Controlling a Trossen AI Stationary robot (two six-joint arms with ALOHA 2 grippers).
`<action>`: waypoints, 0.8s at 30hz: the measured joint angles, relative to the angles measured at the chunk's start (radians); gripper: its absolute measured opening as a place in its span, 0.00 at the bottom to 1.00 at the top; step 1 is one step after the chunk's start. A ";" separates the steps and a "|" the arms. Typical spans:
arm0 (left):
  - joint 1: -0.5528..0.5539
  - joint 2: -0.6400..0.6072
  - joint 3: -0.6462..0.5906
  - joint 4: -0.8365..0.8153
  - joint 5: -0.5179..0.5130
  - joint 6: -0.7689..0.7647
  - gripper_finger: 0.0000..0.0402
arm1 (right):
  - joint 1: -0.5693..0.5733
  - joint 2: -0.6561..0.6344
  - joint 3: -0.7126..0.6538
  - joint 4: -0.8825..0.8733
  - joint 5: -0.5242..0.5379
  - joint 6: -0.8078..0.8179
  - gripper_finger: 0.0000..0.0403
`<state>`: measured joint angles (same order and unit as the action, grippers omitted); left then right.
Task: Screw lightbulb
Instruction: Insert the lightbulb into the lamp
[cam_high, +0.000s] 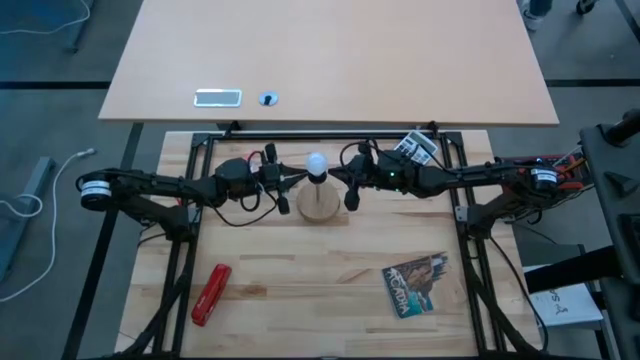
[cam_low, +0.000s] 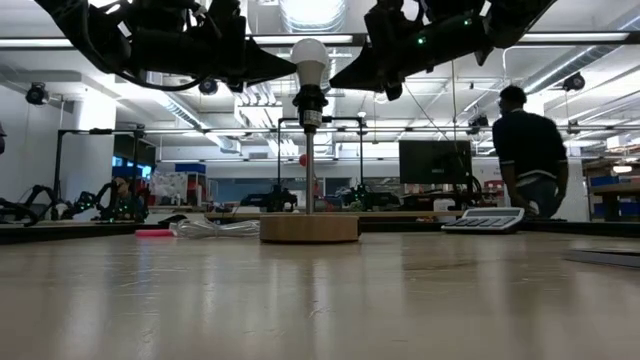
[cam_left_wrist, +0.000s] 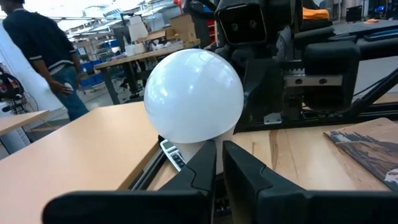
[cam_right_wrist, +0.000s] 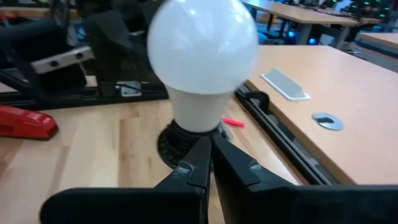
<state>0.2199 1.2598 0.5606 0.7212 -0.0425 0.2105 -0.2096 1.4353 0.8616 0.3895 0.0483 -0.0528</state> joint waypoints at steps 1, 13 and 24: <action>0.000 0.000 0.000 0.000 0.000 -0.006 0.06 | 0.000 0.000 0.000 -0.004 0.007 0.000 0.03; 0.000 -0.044 0.000 -0.107 -0.009 -0.048 0.09 | -0.001 -0.012 0.000 -0.014 0.103 0.027 0.03; 0.000 -0.064 0.000 -0.168 -0.089 -0.132 0.09 | -0.030 -0.013 0.000 -0.018 -0.010 0.060 0.03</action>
<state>0.2195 1.1954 0.5606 0.5533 -0.1318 0.0780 -0.2396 1.4227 0.8619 0.3714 0.0380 0.0071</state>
